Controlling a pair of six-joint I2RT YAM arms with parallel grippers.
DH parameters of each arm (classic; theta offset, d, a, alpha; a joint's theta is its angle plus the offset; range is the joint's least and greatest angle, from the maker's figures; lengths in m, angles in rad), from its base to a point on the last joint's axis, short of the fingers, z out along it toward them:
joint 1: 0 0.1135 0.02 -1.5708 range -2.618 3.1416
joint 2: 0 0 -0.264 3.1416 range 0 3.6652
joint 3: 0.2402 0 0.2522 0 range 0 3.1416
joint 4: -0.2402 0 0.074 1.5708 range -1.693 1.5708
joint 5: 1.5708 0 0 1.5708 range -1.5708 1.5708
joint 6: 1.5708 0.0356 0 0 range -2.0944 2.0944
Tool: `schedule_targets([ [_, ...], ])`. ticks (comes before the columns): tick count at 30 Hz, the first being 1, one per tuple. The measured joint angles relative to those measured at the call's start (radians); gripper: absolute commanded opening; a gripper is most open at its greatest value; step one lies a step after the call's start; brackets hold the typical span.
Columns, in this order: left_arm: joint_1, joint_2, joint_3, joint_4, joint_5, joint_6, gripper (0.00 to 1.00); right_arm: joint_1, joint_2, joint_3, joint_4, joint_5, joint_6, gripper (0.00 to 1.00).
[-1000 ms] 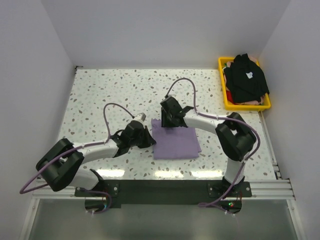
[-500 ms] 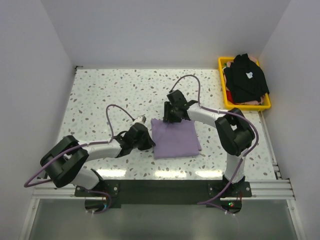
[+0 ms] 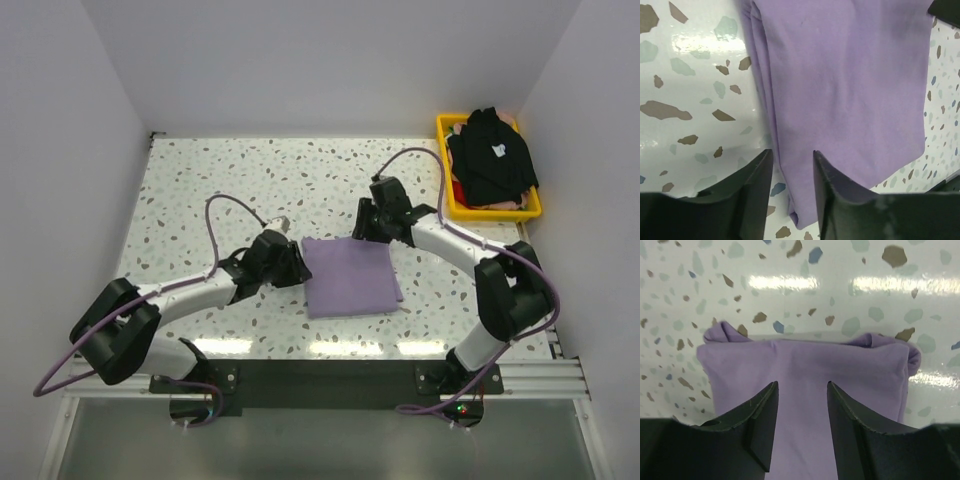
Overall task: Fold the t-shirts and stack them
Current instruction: Fold the tshirt, then neatly place the folded tshirt to the corner
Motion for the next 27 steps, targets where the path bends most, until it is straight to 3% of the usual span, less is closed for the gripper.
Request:
schedule_targets([
  [3, 0.031, -0.003, 0.000, -0.005, 0.030, 0.020, 0.58, 0.004, 0.000, -0.071, -0.009, 0.006, -0.003, 0.48],
  [7, 0.049, -0.003, 0.000, -0.005, 0.082, 0.046, 0.64, 0.000, -0.007, -0.146, -0.030, 0.034, -0.005, 0.48],
  [18, 0.063, 0.142, 0.037, 0.031, 0.148, 0.080, 0.65, -0.060, -0.090, -0.224, -0.036, 0.069, -0.012, 0.48],
  [27, 0.064, 0.233, 0.097, 0.093, 0.158, 0.080, 0.61, -0.129, -0.040, -0.255, -0.005, 0.024, -0.016, 0.45],
])
